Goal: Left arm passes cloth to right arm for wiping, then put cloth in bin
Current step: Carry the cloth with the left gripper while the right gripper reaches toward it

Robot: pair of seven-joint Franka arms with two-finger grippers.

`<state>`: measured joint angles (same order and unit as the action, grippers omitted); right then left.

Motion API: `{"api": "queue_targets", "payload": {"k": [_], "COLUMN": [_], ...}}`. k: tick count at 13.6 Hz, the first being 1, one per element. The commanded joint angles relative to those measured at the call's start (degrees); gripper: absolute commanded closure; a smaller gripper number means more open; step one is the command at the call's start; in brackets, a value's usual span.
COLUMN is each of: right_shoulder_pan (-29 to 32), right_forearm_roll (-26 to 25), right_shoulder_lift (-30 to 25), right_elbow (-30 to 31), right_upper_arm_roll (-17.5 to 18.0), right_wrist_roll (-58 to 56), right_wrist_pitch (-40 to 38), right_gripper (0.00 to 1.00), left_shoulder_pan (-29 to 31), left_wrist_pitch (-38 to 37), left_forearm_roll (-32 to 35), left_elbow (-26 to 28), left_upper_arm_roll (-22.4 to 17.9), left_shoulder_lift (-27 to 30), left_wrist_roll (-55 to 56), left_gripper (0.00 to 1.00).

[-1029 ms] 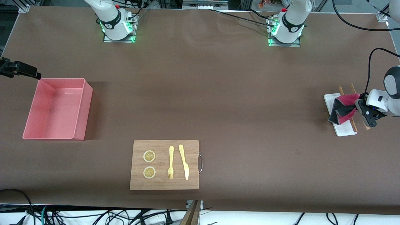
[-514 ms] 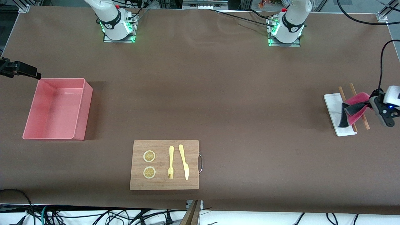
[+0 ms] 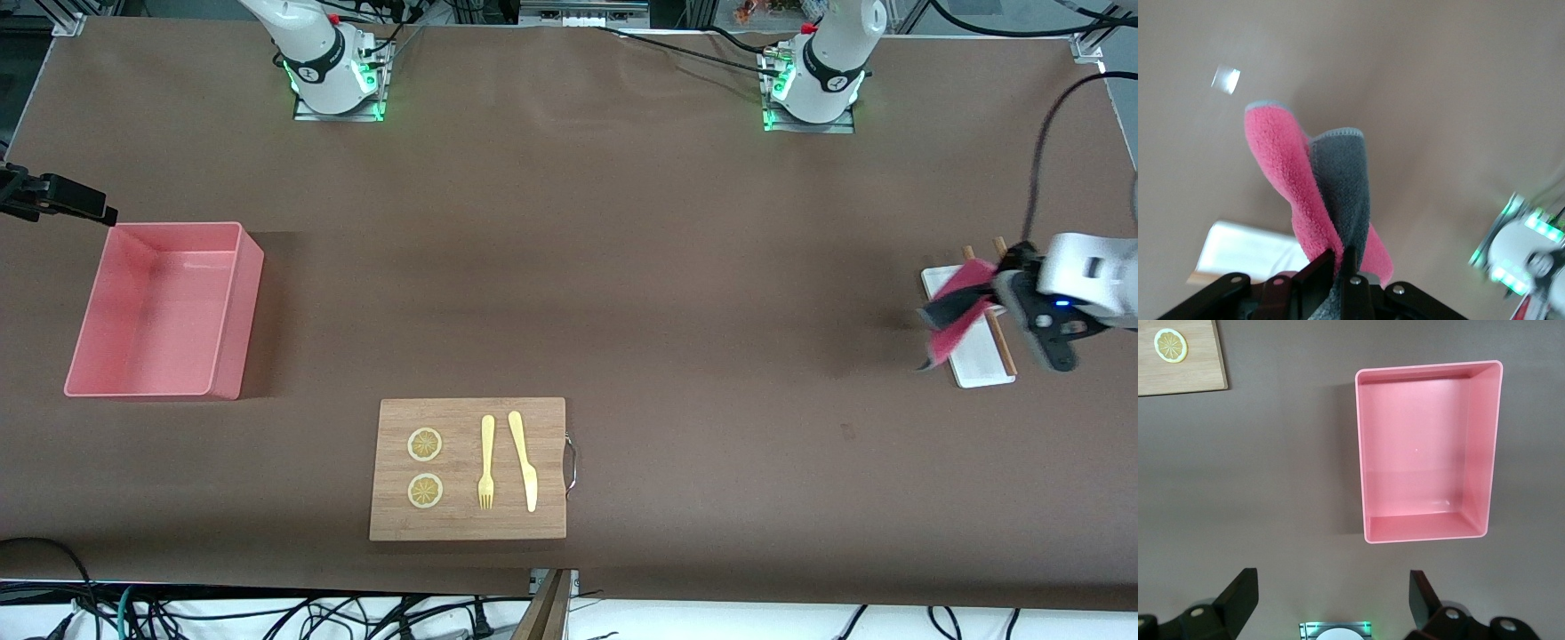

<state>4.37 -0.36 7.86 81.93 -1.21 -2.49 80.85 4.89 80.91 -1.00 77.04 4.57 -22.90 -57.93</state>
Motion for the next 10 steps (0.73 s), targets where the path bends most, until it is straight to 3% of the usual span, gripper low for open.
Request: {"api": "queue_targets", "payload": {"k": [1, 5, 10], "right_shoulder_pan": [0.4, 0.3, 0.2], "right_forearm_roll": [0.0, 1.1, 1.5], "right_shoulder_lift": [0.5, 1.8, 5.4], "right_elbow": [-1.2, -1.1, -0.4], "right_upper_arm_roll": [0.3, 0.4, 0.5], "right_wrist_roll": [-0.1, -0.1, -0.7], "right_wrist_pitch": [-0.3, -0.1, 0.7], "right_gripper": [0.0, 0.0, 0.0], "left_shoulder_pan": [-6.4, -19.7, -28.9], "left_wrist_pitch": [-1.9, 3.1, 16.4], "left_forearm_roll": [-6.4, -11.6, -26.0], "left_elbow": [-2.5, -5.9, -7.5], "left_upper_arm_roll": [-0.8, -0.9, -0.9], "left_shoulder_lift": [-1.1, -4.4, -9.5], "left_wrist_roll": [12.3, 39.8, 60.0], "left_gripper": [1.0, 1.0, 1.0]}}
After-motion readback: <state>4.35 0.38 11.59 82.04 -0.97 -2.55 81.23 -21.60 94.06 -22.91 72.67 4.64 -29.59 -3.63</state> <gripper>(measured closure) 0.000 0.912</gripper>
